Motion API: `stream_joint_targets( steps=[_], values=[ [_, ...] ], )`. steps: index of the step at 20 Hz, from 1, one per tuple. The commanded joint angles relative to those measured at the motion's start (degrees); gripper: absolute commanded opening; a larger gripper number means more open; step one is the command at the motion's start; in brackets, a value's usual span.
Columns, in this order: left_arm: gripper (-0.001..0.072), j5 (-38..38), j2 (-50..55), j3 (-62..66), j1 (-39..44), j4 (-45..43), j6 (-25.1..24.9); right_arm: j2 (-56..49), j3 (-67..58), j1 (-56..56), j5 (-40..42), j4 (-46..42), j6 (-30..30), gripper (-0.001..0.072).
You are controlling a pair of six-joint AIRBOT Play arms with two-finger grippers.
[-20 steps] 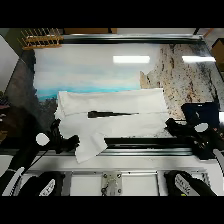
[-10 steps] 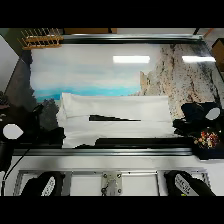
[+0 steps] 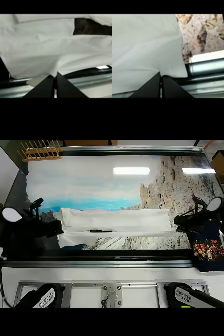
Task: Fold the clothes and pants, and hang the long-sleeved shirts on hangers.
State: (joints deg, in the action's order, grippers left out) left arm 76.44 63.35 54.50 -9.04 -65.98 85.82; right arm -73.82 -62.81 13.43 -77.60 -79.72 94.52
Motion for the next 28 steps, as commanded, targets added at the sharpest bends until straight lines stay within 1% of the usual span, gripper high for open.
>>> stream_joint_targets(
  steps=[1, 5, 8, 9, 10, 11, 12, 13, 15, 16, 17, 18, 19, 20, 21, 23, 24, 26, 28],
  values=[
    [0.0004, -1.09, 12.17, 9.35, -0.07, 0.04, -1.22, -9.07, -8.41, -2.51, -0.22, -0.24, 1.75, 0.0007],
    [0.0004, -1.46, 22.38, 18.56, -0.04, 0.17, -1.22, -16.90, -15.41, -3.41, 0.68, 0.33, 1.75, 0.0008],
    [0.0005, -0.48, 28.09, 24.85, -0.04, 0.52, -1.20, -18.78, -16.17, -3.61, 6.75, 4.13, 1.73, 0.0013],
    [0.0028, -0.28, 29.77, 26.67, -0.09, 1.75, -1.20, -18.88, -16.17, -3.61, 9.27, 5.90, 1.73, 0.0020],
    [0.0343, -0.48, 30.97, 28.15, -0.09, 3.02, -1.18, -18.88, -16.17, -3.61, 12.26, 8.33, 1.68, 0.0022],
    [0.0606, -1.49, 31.93, 29.57, -0.09, 4.87, -1.18, -18.88, -16.17, -3.61, 15.17, 10.93, 1.57, 0.0138],
    [0.0602, -2.78, 32.41, 31.01, -0.09, 6.71, -0.96, -18.86, -16.24, -3.52, 17.46, 13.81, 0.52, 0.0424],
    [0.0602, -4.61, 32.33, 32.46, -0.09, 8.17, -0.48, -18.82, -16.74, -3.48, 19.12, 16.35, -1.55, 0.0672],
    [0.0601, -5.46, 31.28, 35.80, -0.07, 8.98, -0.04, -17.81, -18.08, -2.34, 19.04, 18.43, -5.35, 0.0681],
    [0.0600, -5.25, 30.21, 36.52, -0.07, 8.98, -0.04, -16.65, -18.05, -1.33, 18.49, 18.45, -8.39, 0.0680],
    [0.0442, -4.94, 28.70, 36.26, -0.04, 9.01, -0.09, -15.61, -18.03, 0.24, 16.70, 18.36, -11.96, 0.0680],
    [0.0168, -4.66, 26.97, 34.86, 0.33, 8.96, -0.15, -14.93, -17.75, 2.12, 14.12, 18.27, -14.99, 0.0681],
    [0.0018, -4.72, 25.09, 32.65, 0.79, 8.98, -0.90, -14.58, -16.96, 4.31, 11.23, 18.23, -17.07, 0.0681],
    [0.0005, -4.87, 23.23, 30.03, 1.55, 9.01, -1.62, -14.69, -15.58, 6.86, 8.46, 18.32, -18.23, 0.0681],
    [0.0005, -5.44, 21.53, 26.95, 2.80, 9.03, -1.64, -14.78, -13.27, 9.44, 7.63, 18.34, -18.73, 0.0681],
    [0.0005, -7.34, 18.97, 21.18, 5.77, 9.05, -1.62, -14.99, -7.93, 13.64, 9.66, 18.56, -19.39, 0.0681],
    [0.0005, -8.72, 18.16, 18.64, 7.69, 9.09, -1.57, -15.74, -5.95, 15.30, 10.05, 19.39, -20.76, 0.0681],
    [0.0005, -11.80, 17.62, 15.08, 11.39, 9.09, -1.38, -18.21, -4.33, 16.68, 9.16, 21.24, -23.52, 0.0680],
    [0.0005, -13.84, 18.34, 13.53, 15.47, 9.11, -1.36, -20.96, -4.22, 16.74, 9.22, 23.87, -24.98, 0.0680]
  ],
)
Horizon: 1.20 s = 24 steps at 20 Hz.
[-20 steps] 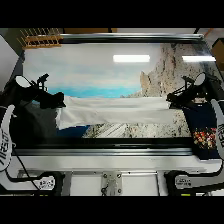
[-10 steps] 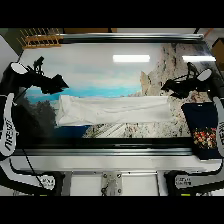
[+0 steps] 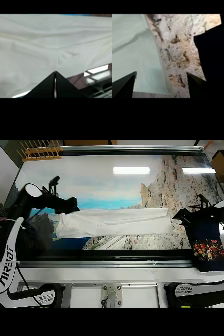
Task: Fold the clothes and pants, and hang the long-sleeved shirts on hangers.
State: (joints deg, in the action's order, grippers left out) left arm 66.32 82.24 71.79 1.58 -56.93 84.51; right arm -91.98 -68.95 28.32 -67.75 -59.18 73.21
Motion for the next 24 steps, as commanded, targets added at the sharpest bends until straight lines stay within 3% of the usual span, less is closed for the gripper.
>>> stream_joint_targets(
  steps=[1, 7, 9, 11, 14, 15, 17, 21, 24],
  values=[
    [0.0005, -4.24, -0.02, -4.07, 6.47, 0.13, -0.02, -4.15, 1.92, 1.70, -0.66, 6.05, -4.90, 0.0677],
    [0.0005, -7.10, 3.91, -4.04, 13.51, 0.17, 1.01, -9.18, 1.92, -2.75, 1.60, 11.96, -6.01, 0.0669],
    [0.0005, -7.50, 5.01, -4.07, 14.49, 0.22, 1.03, -10.03, 1.90, -4.76, 3.02, 14.84, -6.01, 0.0567],
    [0.0004, -8.31, 5.81, -4.04, 15.50, 1.77, 0.98, -10.36, 1.90, -6.69, 4.33, 15.93, -6.01, 0.0555],
    [0.0005, -11.54, 7.21, -4.04, 15.56, 6.58, 0.96, -10.29, 1.90, -8.37, 4.59, 15.76, -7.13, 0.0062],
    [0.0005, -12.26, 7.69, -4.04, 15.56, 7.80, 0.98, -9.97, 1.88, -8.48, 4.26, 15.45, -7.28, 0.0008],
    [0.0004, -12.00, 9.27, -2.82, 15.61, 9.03, 0.96, -7.76, 1.49, -8.26, 3.48, 12.41, -6.78, 0.0007],
    [0.0004, -9.75, 16.04, 6.99, 18.29, 8.87, 0.98, -0.83, -6.34, -8.50, -6.45, -5.44, 0.28, 0.0007],
    [0.0004, -9.35, 23.08, 15.67, 22.38, 8.94, 1.01, 4.17, -13.18, -9.53, -11.82, -8.17, 4.22, 0.0007]
  ],
)
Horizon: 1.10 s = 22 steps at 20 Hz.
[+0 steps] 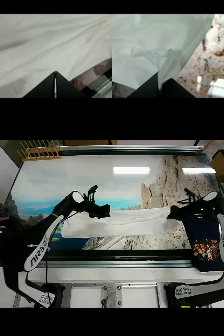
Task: Fold the clothes and pants, and hang the long-sleeved shirts on hangers.
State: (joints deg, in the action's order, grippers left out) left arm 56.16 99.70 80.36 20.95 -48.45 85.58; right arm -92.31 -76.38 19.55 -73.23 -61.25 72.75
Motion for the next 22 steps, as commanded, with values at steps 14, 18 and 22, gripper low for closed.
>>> stream_joint_targets(
  steps=[14, 18, 22],
  values=[
    [0.0004, 7.28, 27.69, 33.22, 13.99, -0.07, 4.04, 8.48, -27.26, -18.91, -17.25, -6.05, 12.26, 0.0007],
    [0.0004, 7.26, 27.69, 31.32, 12.85, -0.04, 4.44, 8.50, -29.49, -22.80, -17.25, -6.03, 13.05, 0.0007],
    [0.0004, 7.67, 27.80, 30.88, 12.50, 0.04, 4.46, 8.48, -30.45, -26.27, -16.37, -6.03, 13.46, 0.0007]
  ],
)
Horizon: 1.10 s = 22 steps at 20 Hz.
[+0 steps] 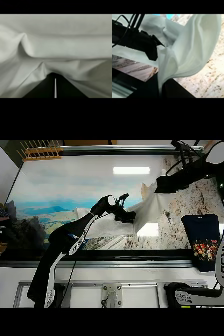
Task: Fold the clothes and pants, and hang the long-sleeved shirts on hangers.
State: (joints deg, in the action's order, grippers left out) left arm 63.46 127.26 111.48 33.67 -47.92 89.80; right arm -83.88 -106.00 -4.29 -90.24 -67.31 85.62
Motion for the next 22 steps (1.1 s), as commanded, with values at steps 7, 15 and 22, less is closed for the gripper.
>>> stream_joint_targets(
  steps=[7, 15, 22],
  values=[
    [0.0004, 4.59, -1.79, 4.46, -2.14, -0.59, -0.33, -0.02, -0.83, -4.72, 2.99, 0.02, 1.09, 0.0008],
    [0.0004, 13.03, -11.19, 4.42, -12.41, -4.52, -3.02, -2.25, -0.83, -6.78, 4.02, 3.80, 1.42, 0.0008],
    [0.0004, 18.60, -20.94, 4.42, -24.37, -12.81, -3.02, -9.25, -0.83, -19.78, 13.09, 11.41, 0.02, 0.0008]
  ],
)
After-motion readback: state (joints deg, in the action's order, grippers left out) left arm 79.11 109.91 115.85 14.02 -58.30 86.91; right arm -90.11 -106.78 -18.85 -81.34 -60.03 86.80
